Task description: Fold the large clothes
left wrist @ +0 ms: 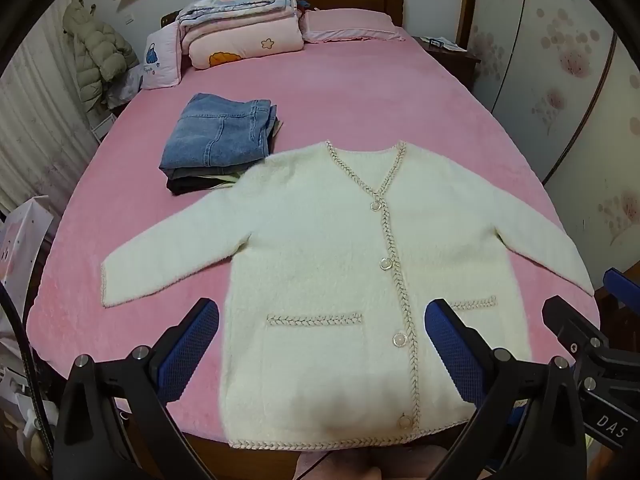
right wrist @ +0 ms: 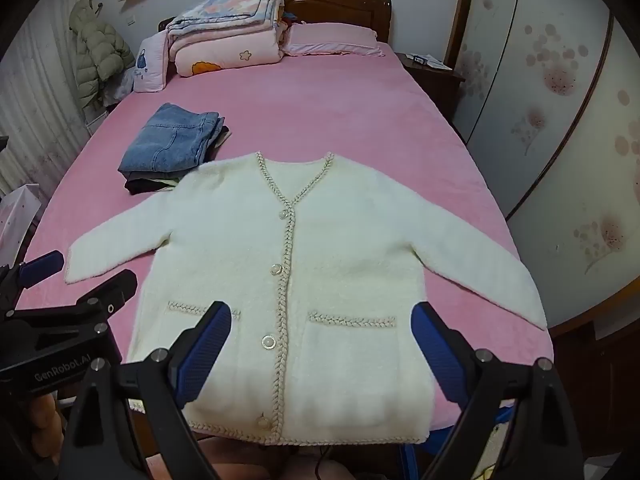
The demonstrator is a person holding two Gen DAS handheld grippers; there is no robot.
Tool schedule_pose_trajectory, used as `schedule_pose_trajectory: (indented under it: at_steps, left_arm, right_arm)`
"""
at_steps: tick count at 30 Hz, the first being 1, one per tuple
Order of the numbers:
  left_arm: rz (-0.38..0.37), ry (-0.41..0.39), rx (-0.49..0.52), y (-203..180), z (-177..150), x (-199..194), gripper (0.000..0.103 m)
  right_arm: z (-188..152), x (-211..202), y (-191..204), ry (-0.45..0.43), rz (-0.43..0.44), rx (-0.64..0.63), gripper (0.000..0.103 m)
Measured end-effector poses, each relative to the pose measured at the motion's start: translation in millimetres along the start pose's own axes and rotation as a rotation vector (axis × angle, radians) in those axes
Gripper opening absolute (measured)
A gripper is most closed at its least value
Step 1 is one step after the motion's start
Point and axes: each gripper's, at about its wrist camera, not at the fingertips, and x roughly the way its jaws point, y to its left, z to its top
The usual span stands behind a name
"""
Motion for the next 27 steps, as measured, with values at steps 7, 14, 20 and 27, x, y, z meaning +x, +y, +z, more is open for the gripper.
schedule_pose_trajectory:
  at_steps: [7,14,20,27]
  left_arm:
    - [-0.005,0.001,0.002,0.5,-2.5,-1.0,0.103]
    - [-0.008,0.003,0.003,0.3,-7.6,-2.2,0.103]
    - [-0.005,0.006,0.002,-2.5,-6.5,-3.3,0.103]
    - [-0.010,0.016,-0.003,0.6,-10.4,-3.7,0.103]
  right_arm:
    - [-2.0,-0.8,0.4,-0.001,-0.007,-0.003,0.092]
    - [-3.5,-0.7,1.0,-0.001,-0.005,-0.001,0.092]
    - [-4.4,-0.2,1.9,0.000,-0.005,-0.001,0.092]
    - [-4.8,-0.6,3.5,0.001,-0.006,0.001,0.092]
